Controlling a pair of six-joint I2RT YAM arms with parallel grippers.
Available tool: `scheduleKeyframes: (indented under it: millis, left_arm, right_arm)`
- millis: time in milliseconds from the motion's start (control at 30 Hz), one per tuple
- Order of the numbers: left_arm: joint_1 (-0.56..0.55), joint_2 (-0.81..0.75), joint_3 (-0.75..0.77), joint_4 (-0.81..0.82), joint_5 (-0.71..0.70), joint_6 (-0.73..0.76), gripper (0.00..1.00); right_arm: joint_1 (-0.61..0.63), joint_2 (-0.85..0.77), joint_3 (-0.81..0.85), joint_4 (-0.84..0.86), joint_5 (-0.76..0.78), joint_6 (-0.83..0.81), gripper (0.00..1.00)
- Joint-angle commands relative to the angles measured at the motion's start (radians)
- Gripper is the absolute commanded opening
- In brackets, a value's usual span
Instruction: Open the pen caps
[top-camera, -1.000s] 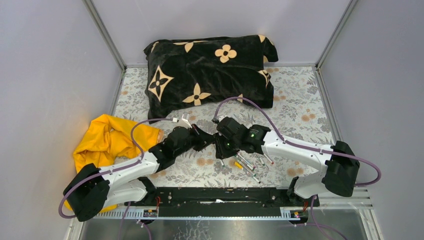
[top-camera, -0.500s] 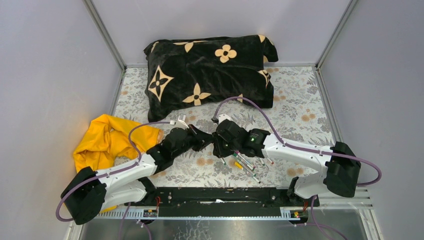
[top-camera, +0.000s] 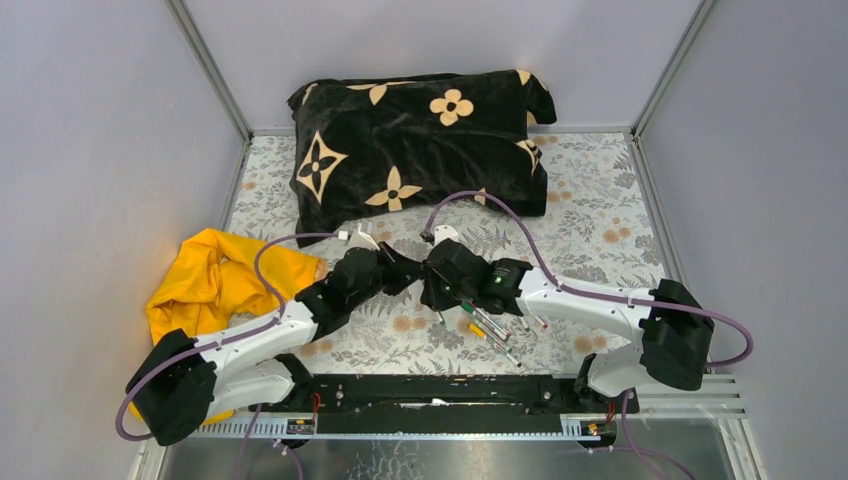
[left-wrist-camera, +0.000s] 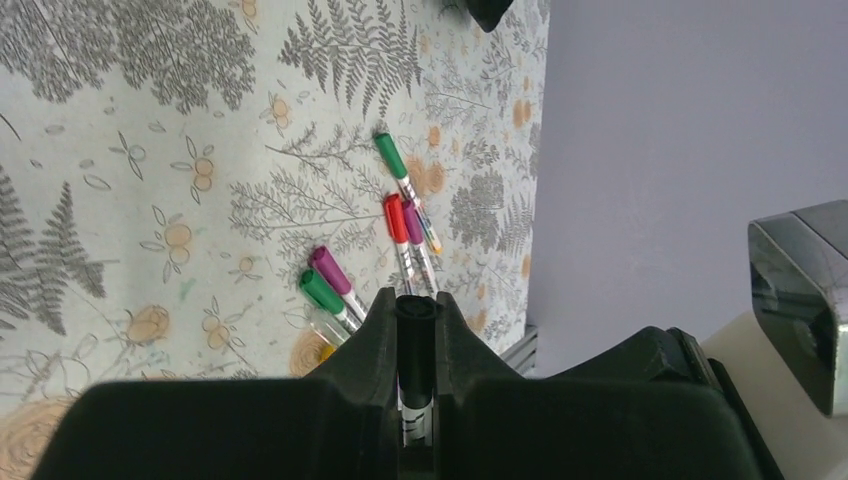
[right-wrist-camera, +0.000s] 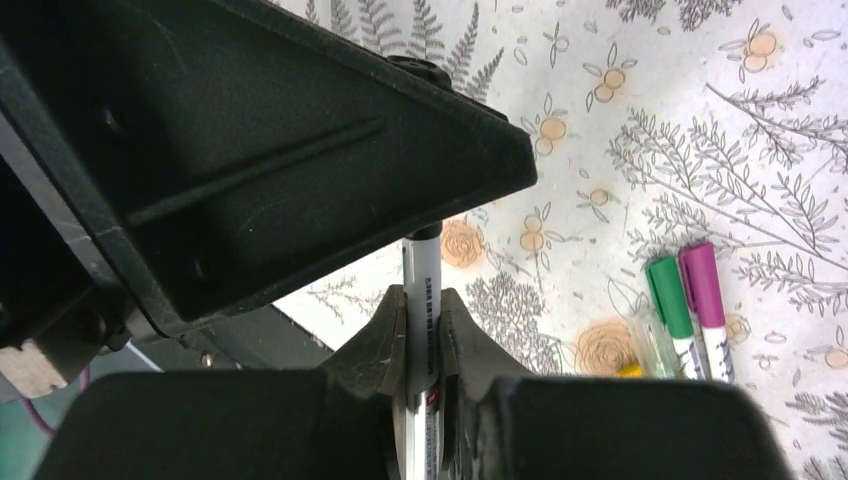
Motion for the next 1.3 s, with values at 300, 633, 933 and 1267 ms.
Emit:
scheduleKeyframes:
  millis: [300,633,933,1267]
  left_arm:
    - [0.323,0.157,0.058,0.027,-0.018,0.296,0.00]
    - [0.311,0.184,0.041,-0.112,-0.117,0.375,0.00]
    - [0.285,0.320,0.072,-0.163,-0.166,0.363,0.22]
    - [0.262,0.382,0.091,-0.139,-0.171,0.347,0.39]
  right_arm:
    - [0.009,-0.165,-0.178,-0.077,0.005,0.070,0.00]
    - [-0.114,-0.108,-0.017,-0.259,0.244,-0.009,0.00]
    - [-0.389,-0.046,-0.040,-0.280,0.297,-0.037,0.00]
    - [-0.480,0.111,0.031,-0.256,0.205,-0.122,0.00]
